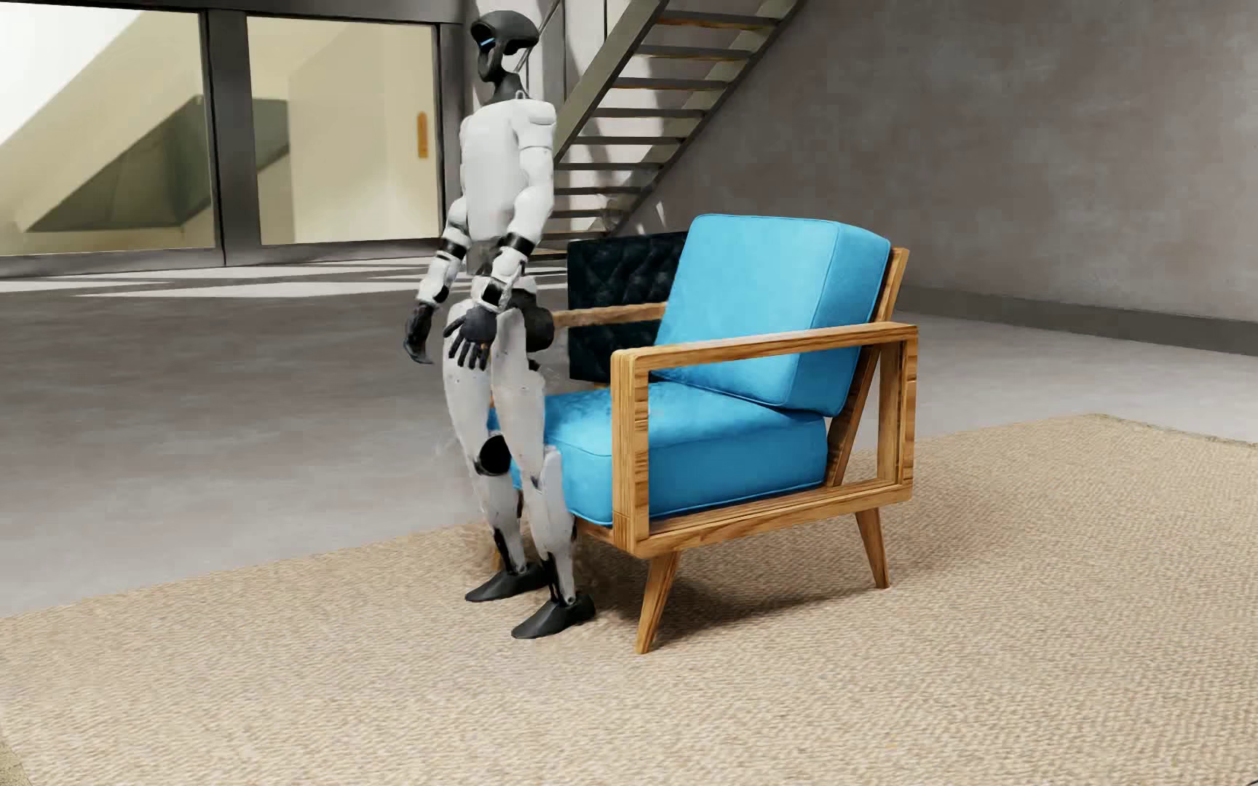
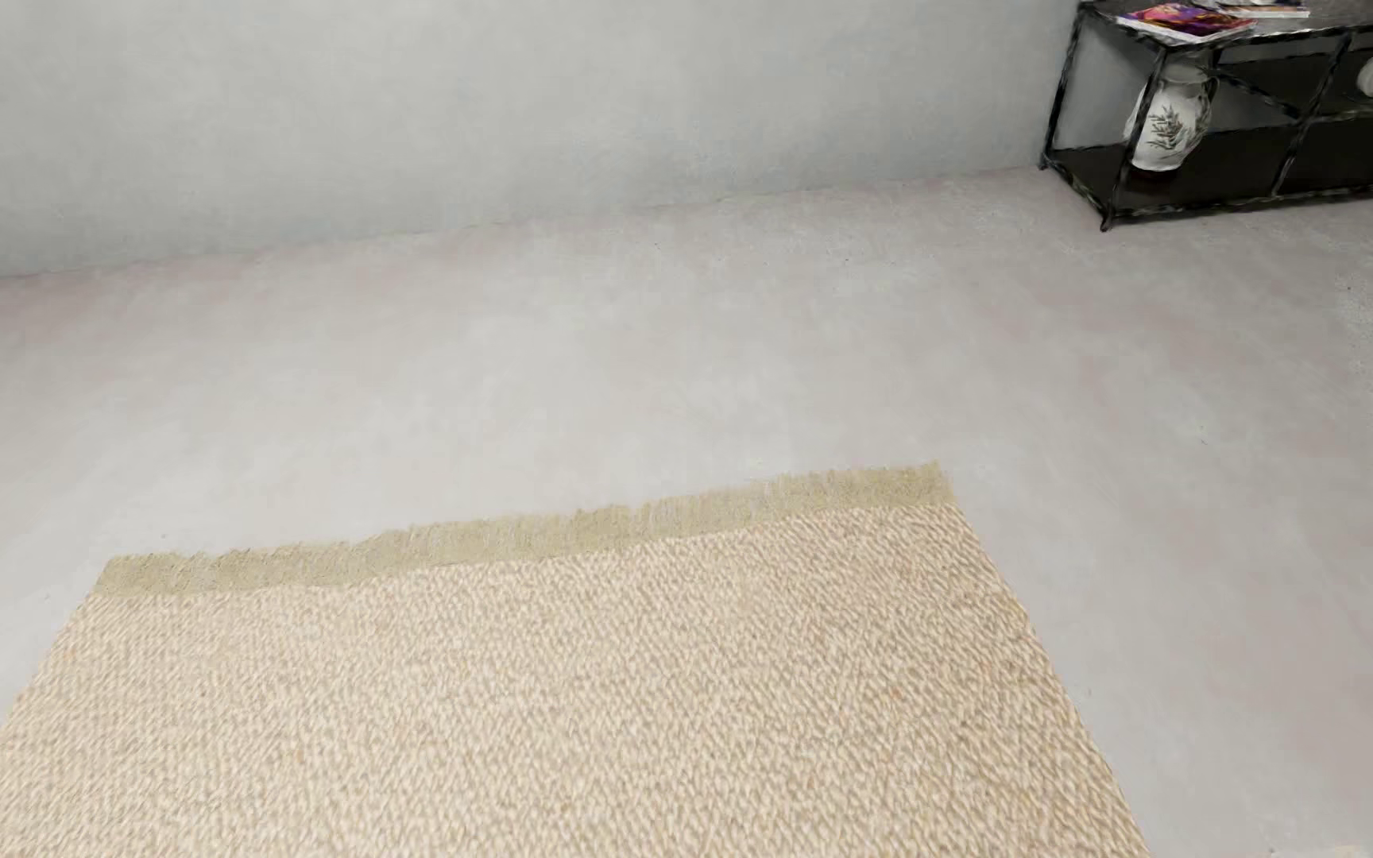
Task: Perch on the chair
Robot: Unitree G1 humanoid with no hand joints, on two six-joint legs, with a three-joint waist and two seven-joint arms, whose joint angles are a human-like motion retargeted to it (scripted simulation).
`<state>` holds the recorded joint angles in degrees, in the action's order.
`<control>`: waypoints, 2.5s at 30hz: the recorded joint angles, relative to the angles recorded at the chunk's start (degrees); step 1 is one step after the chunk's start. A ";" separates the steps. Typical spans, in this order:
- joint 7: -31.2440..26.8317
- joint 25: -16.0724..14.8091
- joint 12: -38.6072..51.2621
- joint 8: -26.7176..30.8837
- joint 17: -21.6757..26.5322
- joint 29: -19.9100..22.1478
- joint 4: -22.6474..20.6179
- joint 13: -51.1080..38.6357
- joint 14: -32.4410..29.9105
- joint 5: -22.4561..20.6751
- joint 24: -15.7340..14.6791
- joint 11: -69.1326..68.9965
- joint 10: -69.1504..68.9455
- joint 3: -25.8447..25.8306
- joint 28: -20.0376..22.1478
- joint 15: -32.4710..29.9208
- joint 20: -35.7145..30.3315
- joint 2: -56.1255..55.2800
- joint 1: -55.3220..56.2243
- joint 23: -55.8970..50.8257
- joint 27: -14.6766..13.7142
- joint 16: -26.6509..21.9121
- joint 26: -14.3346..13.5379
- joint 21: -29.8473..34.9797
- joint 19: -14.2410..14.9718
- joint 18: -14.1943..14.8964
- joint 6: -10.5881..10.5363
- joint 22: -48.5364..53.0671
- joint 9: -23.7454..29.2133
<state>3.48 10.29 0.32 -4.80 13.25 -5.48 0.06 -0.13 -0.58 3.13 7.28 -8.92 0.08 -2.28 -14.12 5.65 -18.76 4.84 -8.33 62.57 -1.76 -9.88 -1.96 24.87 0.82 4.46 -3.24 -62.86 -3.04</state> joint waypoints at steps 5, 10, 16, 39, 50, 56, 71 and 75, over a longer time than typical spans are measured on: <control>0.76 4.21 2.96 -0.68 10.08 -3.61 0.00 -1.84 0.09 0.15 3.40 -0.07 -0.16 -0.20 -3.18 -0.05 -1.89 0.25 -0.15 -4.00 -1.09 -7.04 -1.84 1.70 0.13 0.16 0.15 2.08 0.09; 0.83 -0.17 3.80 -1.37 11.05 5.15 -0.14 -1.98 0.19 0.34 -0.53 -0.02 0.01 -0.14 9.52 0.35 1.46 1.06 -0.86 5.81 1.90 -8.01 -1.42 -1.17 0.41 0.02 0.00 -9.80 -0.32; 0.73 1.86 1.09 -1.32 9.03 3.07 -0.14 0.32 0.18 0.33 1.09 0.01 -0.23 -0.13 6.54 0.51 1.27 1.19 -0.64 2.66 0.61 -7.48 -2.55 -1.07 0.30 0.08 -0.10 -6.99 -0.69; -2.55 8.90 28.56 3.91 10.87 -7.55 4.50 -32.71 4.54 3.88 3.02 -32.18 -37.82 0.67 4.41 8.97 -22.19 -30.44 36.30 -16.30 -7.40 -11.35 -6.70 28.63 2.30 4.61 1.21 15.24 30.69; -8.49 5.66 49.14 11.77 30.44 20.25 9.29 -62.82 14.40 9.76 -3.71 -73.66 -79.28 1.65 21.02 16.48 -33.34 -67.89 75.41 -46.02 -13.11 -36.62 -17.70 52.14 10.44 12.94 2.25 54.84 49.17; -12.05 0.65 51.47 16.16 43.81 33.50 11.30 -71.38 18.07 10.27 -10.36 -94.99 -100.31 1.53 31.42 22.24 -31.17 -82.37 90.46 -63.86 -14.63 -49.33 -21.29 56.61 11.65 15.46 2.92 72.70 53.50; -12.10 5.26 27.42 17.49 25.27 19.40 11.62 -36.33 13.53 10.10 -1.32 -106.11 -111.68 1.56 17.73 17.05 -10.27 -71.37 77.56 -42.85 -10.20 -32.42 -15.22 18.16 10.20 11.06 3.90 56.35 47.53; -11.89 -2.03 17.62 16.62 12.88 27.53 11.18 -25.50 12.38 8.73 -3.62 -104.91 -110.79 1.54 25.54 15.83 -1.57 -66.21 73.15 -32.78 -5.85 -21.77 -12.80 5.46 8.83 9.40 3.78 46.03 44.37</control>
<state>-8.41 8.26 17.95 11.82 26.13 22.04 11.24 -25.63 11.80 11.87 3.66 -113.83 -110.71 -0.74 11.42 21.48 -20.33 -61.36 64.82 29.79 -7.60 -31.65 -14.77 30.34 9.65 13.86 0.54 -16.82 41.33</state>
